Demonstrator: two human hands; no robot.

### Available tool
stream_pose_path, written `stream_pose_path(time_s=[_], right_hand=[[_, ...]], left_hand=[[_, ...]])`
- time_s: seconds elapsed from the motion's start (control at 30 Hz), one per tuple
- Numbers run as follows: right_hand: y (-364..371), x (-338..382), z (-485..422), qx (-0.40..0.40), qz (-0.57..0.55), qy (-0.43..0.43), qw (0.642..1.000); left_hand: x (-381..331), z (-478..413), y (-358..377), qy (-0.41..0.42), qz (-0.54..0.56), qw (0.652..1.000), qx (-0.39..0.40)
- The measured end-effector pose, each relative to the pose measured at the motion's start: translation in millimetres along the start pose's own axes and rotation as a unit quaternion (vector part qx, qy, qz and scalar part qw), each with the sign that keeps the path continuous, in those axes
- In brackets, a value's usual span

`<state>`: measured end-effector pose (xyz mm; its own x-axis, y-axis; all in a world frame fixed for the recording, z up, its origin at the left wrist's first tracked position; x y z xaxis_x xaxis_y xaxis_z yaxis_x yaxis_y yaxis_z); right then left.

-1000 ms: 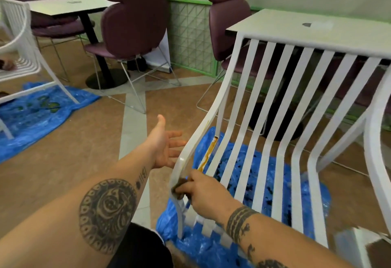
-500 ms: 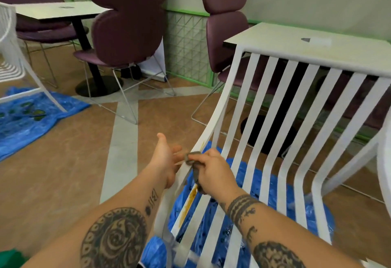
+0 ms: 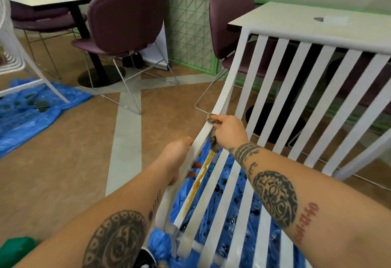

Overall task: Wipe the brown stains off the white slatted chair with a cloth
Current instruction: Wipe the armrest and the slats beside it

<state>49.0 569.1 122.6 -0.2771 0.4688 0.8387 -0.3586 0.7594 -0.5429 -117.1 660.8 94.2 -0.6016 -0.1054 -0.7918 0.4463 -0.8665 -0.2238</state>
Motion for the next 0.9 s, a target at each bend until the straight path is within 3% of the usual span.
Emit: stream_pose_path(time_s=[0.13,0.27,0.43,0.53,0.63,0.83,0.9], right_hand=[[18.9,-2.3,47.4,-0.024,-0.09,0.021,0.995],[32.6,-2.5,97.4,-0.045,-0.211,0.052,0.975],[50.5,3.8,148.3,0.004,-0.24,0.037,0.97],[52.3,15.6,169.4,0.059,-0.187,-0.014,0.981],[59.7,31.7,184.9,0.117,-0.051,-0.09,0.988],[83.4,37.5,228.9,0.25,0.167,-0.19,0.935],[92.1,14.6,248.0,0.291,0.189,-0.166,0.923]], left_hand=[[5.4,-5.2,-0.2,-0.02,0.065,0.996,0.049],[15.8,-13.4,-2.4,-0.041,0.123,0.99,0.049],[15.7,-11.1,-10.8,-0.027,0.199,0.979,0.04],[10.3,-4.1,-14.7,-0.017,0.236,0.97,0.061],[8.5,0.2,-24.7,-0.006,0.212,0.975,0.066],[17.2,16.1,-25.4,-0.007,0.152,0.981,0.119],[25.1,16.6,-27.3,-0.01,0.135,0.985,0.106]])
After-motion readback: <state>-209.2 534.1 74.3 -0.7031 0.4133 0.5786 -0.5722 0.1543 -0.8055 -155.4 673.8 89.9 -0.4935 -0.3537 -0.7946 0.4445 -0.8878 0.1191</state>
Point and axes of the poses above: each hand's wrist, its own z-axis away from the middle knuckle, its own y-axis out of the palm, x = y × z, the point moved 8 cm from there along -z, towards the middle knuckle, and after that the axes turned 10 degrees about -z, right-handed, at the moved point
